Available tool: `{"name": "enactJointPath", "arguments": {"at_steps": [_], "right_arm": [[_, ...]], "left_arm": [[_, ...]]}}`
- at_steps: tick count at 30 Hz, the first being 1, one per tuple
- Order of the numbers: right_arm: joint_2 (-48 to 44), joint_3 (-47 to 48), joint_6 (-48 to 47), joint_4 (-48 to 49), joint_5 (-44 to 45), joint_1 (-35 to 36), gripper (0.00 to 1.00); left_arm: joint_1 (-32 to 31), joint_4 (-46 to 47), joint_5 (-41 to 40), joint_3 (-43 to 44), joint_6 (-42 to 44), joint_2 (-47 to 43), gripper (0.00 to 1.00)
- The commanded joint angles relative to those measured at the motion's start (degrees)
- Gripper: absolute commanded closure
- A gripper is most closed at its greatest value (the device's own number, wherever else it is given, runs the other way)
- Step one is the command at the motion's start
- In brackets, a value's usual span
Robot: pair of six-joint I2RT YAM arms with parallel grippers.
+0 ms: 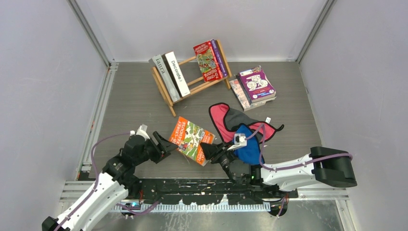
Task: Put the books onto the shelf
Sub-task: Pick up the book from the center of the board.
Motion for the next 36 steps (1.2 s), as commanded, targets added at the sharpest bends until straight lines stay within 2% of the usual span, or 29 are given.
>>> {"name": "enactJointPath", "arguments": {"at_steps": [1, 5, 13, 23, 26, 28, 30, 31, 36], "right_arm": [[-0.17, 3.69, 1.61, 9.87, 0.14, -0.75, 0.99], [1.01, 3.6, 3.46, 10.64, -0.64, -0.77, 0.99], [4.18, 3.03, 8.52, 14.27, -2.1, -0.8, 0.99], [11.83, 2.92, 16.44, 22.5, -4.63, -0.82, 0.99], [14.9, 2.77, 17.85, 25.52, -5.06, -1.05, 0.99], [15.77, 2.56, 18.12, 26.96, -5.07, -1.04, 0.99], [15.37, 2.36, 18.11, 26.27, -4.91, -1.04, 0.99], [14.77, 2.35, 18.13, 25.44, -4.73, -1.04, 0.99], [9.79, 2.89, 17.22, 15.67, -4.32, -1.08, 0.98]], "left_arm": [[0.26, 2.13, -0.54, -0.61, -2.2, -2.59, 0.19], [0.26, 4.27, -3.68, -2.84, -4.98, -4.49, 0.12], [0.24, 13.68, -7.48, -7.99, -11.29, -6.54, 0.11], [0.28, 18.31, -11.45, -10.78, -14.29, -11.63, 0.26], [0.33, 18.62, -11.22, -10.89, -14.2, -11.91, 0.38], [0.26, 18.63, -11.15, -10.89, -14.01, -12.14, 0.52], [0.28, 18.22, -11.26, -10.7, -13.71, -12.72, 0.85], [0.31, 17.43, -11.49, -10.3, -13.57, -13.23, 0.98], [0.25, 12.99, -13.25, -8.03, -11.72, -15.47, 1.0]]}}
